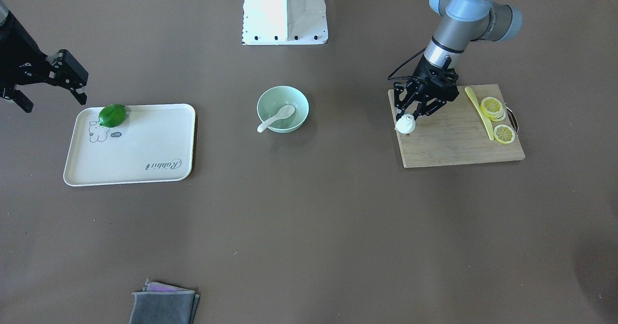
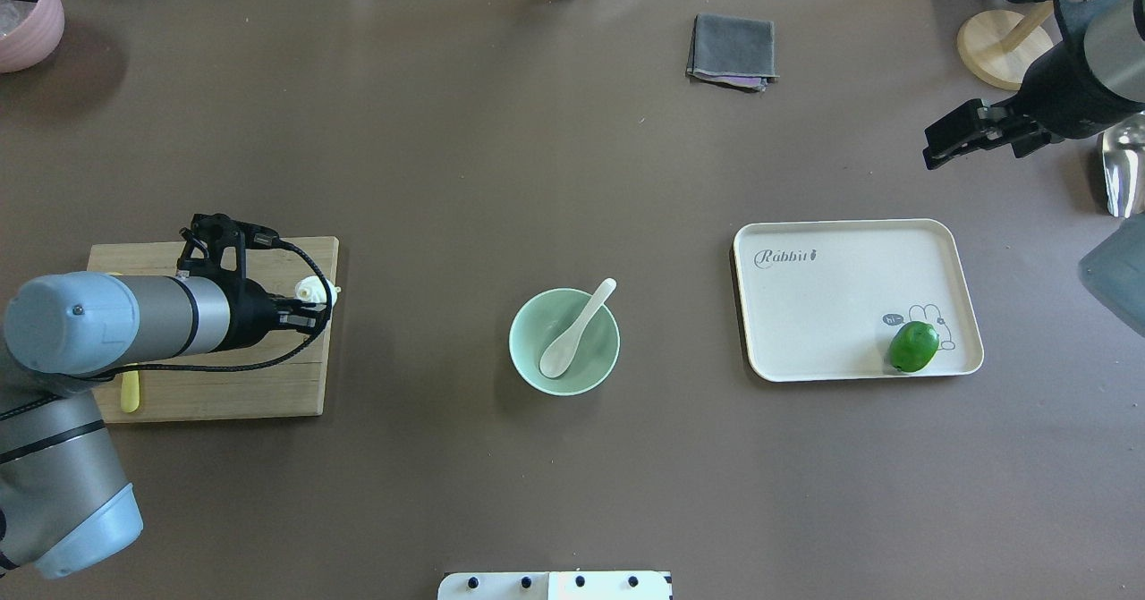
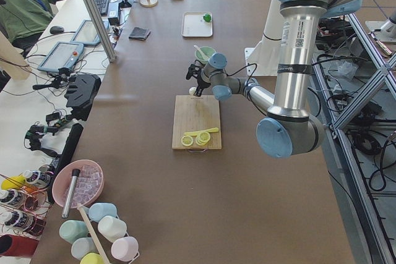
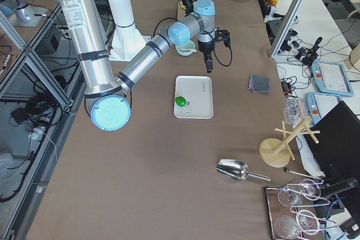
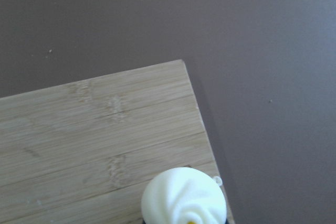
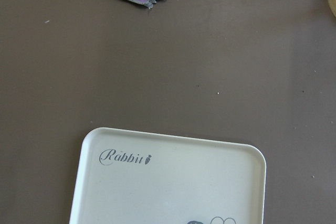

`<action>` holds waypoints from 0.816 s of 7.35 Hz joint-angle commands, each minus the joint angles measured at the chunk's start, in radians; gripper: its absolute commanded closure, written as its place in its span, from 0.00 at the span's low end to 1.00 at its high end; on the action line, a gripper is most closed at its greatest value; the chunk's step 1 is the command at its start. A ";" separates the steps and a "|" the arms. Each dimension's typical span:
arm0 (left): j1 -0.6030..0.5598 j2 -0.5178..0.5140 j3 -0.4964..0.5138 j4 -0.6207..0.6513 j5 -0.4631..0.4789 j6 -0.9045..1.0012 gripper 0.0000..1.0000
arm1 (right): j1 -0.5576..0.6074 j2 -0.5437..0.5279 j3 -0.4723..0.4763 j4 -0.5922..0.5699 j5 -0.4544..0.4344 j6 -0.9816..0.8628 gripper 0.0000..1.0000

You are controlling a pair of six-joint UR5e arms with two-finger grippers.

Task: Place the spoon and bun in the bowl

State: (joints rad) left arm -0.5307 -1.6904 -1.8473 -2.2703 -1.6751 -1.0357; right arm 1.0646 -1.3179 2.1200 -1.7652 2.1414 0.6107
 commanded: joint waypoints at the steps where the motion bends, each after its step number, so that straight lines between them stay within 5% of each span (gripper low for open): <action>1: 0.009 -0.112 0.016 0.002 0.000 -0.024 0.98 | 0.000 0.000 0.000 0.001 0.000 0.004 0.00; 3: 0.094 -0.253 0.057 0.002 0.044 -0.104 0.94 | 0.000 -0.001 0.000 0.001 0.000 0.004 0.00; 4: 0.185 -0.318 0.080 0.000 0.161 -0.122 0.93 | 0.000 -0.001 0.000 0.000 0.000 0.000 0.00; 5: 0.230 -0.353 0.089 0.000 0.201 -0.127 0.84 | 0.000 -0.001 0.000 0.001 0.000 0.004 0.00; 6: 0.230 -0.391 0.114 0.000 0.201 -0.127 0.60 | 0.000 -0.003 0.000 0.001 0.000 0.004 0.00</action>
State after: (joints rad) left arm -0.3294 -2.0293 -1.7591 -2.2701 -1.5026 -1.1570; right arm 1.0646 -1.3196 2.1200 -1.7645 2.1414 0.6141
